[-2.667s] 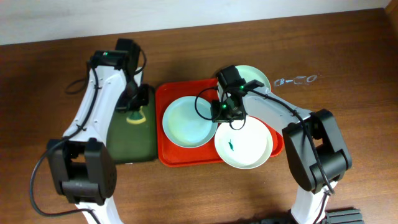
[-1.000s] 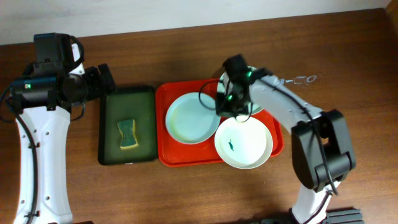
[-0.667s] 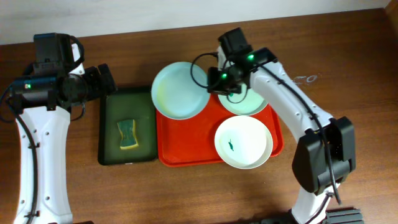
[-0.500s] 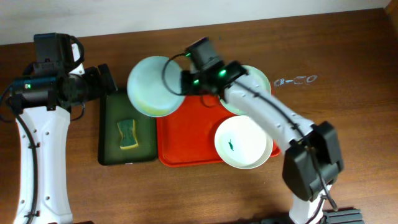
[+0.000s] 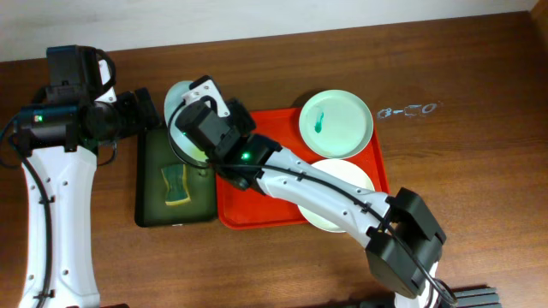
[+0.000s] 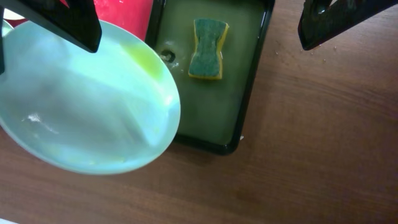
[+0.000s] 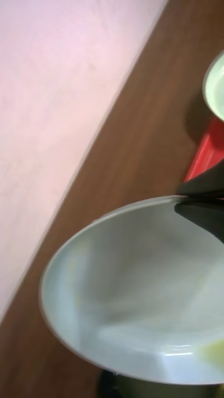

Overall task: Clean dirty plates on tray and stack at the side
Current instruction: 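Lift the cleaned plate with right gripper and tip it over the green tray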

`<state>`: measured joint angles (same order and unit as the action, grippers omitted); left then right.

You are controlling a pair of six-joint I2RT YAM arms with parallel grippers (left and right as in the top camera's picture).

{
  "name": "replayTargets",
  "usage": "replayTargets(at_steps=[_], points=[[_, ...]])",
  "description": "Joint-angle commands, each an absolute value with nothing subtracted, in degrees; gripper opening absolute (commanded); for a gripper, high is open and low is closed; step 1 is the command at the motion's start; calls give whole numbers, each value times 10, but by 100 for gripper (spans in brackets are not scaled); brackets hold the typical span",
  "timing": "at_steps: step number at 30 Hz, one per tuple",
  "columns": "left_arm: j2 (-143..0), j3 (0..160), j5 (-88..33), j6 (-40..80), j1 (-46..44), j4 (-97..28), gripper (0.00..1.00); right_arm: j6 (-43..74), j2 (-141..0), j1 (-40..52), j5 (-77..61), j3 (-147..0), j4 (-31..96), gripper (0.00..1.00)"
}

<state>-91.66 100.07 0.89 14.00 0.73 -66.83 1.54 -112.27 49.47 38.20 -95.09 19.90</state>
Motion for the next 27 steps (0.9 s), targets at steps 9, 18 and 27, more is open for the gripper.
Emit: replayTargets(at_steps=[9,18,27], points=[[-919,1001,13,145,5,-669,99,-206,-1093,542,536,-962,14,4],[-919,1001,13,145,5,-669,99,-208,-1093,544,536,-962,8,4],[-919,1001,13,145,5,-669,99,-179,-1093,539,537,-962,8,4]])
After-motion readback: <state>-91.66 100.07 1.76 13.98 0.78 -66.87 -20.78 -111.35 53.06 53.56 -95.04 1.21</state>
